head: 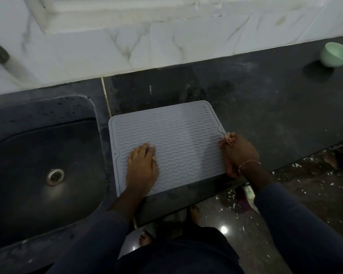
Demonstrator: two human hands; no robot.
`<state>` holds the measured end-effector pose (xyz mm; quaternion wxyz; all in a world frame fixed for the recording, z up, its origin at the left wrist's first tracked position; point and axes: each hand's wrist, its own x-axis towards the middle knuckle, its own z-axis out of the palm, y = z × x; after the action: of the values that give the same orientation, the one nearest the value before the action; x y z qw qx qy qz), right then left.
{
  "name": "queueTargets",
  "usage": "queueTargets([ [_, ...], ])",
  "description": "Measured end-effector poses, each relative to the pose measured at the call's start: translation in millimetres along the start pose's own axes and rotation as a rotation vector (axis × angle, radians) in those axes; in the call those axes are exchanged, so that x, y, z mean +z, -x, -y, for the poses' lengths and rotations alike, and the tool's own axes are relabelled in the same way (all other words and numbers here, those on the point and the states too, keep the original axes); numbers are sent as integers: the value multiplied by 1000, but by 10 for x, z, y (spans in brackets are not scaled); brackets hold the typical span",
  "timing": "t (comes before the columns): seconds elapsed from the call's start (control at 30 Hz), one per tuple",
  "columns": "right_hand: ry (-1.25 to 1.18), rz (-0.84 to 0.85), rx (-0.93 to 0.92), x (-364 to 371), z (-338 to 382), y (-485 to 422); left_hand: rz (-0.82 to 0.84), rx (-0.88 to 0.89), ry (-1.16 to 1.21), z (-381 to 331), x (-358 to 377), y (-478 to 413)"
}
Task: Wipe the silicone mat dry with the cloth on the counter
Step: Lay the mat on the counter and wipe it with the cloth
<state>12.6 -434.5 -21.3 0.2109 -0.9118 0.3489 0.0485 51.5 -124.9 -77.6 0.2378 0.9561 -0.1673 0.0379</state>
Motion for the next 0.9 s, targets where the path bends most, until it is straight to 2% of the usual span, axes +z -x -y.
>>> queueTargets([
  [0.07,-134,27,-84,134,335,168,10,-12,0,-7,1,-3],
  [0.13,-211,122,-253,384,776,483,29,-19,-5,-15,-4,-7],
  [0.23,-131,247,-483,779,1267,883,25,-35,23,-7,-10,-8],
  [0.3,-28,252,-516,839,1352,866,16,-51,34,-5,-19,-19],
  [0.37,-45,252,-471,693,1204,681,12,-34,-1,6,-8,-1],
  [0.53,-26,87,-124,59,281,-124,13,-30,4,11,28,-7],
  [0.63,59,53,-76,-7,238,-331,21,-46,-2,-4,23,-4],
  [0.7,-3,57,-150,64,453,-200,31,-53,-4,-14,12,2],
  [0.8,-145,155,-427,338,884,243,42,-41,-17,-34,-35,-17],
  [0.9,-47,267,-632,657,1223,677,41,-45,-2,-40,-48,-14],
])
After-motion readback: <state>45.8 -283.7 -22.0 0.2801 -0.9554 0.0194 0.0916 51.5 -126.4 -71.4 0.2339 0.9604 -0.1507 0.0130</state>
